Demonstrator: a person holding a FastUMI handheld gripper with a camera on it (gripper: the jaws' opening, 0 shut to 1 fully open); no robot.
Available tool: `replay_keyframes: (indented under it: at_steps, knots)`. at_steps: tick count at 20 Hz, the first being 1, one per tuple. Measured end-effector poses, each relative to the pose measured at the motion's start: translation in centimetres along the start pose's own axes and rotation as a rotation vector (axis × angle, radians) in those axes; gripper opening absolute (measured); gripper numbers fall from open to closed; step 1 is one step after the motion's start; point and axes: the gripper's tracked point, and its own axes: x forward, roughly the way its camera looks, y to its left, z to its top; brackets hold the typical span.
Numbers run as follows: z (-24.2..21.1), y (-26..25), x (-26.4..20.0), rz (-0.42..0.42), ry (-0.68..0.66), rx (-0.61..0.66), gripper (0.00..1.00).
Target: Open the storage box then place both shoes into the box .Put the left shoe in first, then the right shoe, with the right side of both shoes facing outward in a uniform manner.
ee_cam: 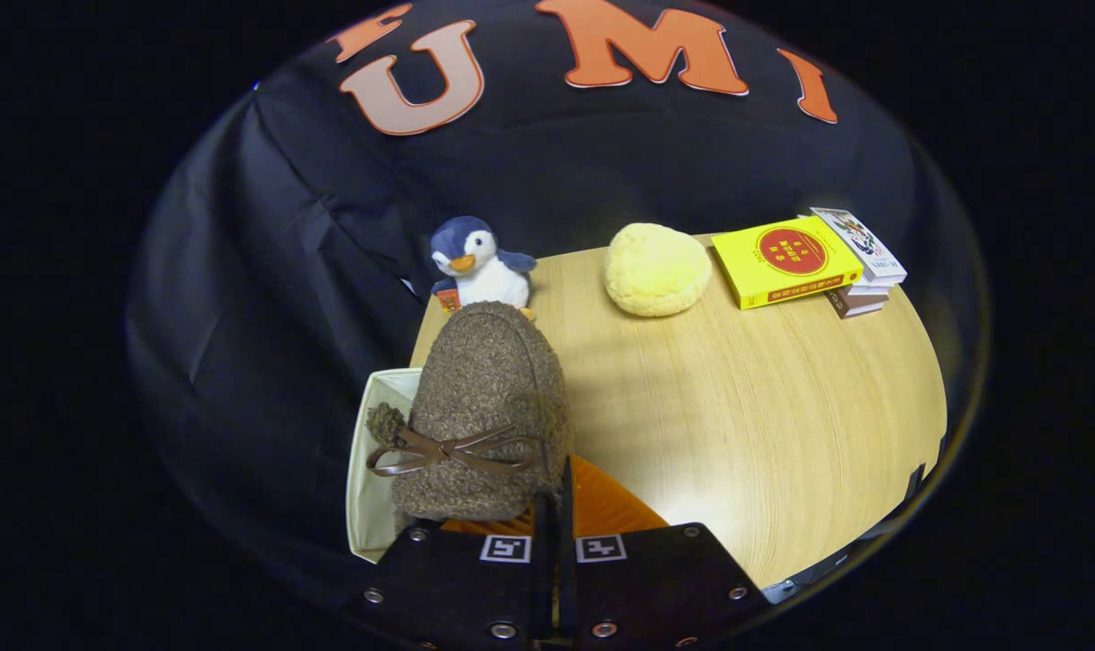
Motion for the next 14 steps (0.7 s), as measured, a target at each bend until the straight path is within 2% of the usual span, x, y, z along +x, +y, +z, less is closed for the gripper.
replay_keyframes:
  at_steps: [4, 11, 14]
  knots:
    - [-0.8, 4.4, 1.3, 0.012, 0.027, -0.034, 0.04]
    - [-4.5, 5.5, 5.4, -0.041, 0.100, -0.076, 0.04]
    - [-6.0, 4.9, 7.2, -0.089, 0.129, -0.105, 0.04]
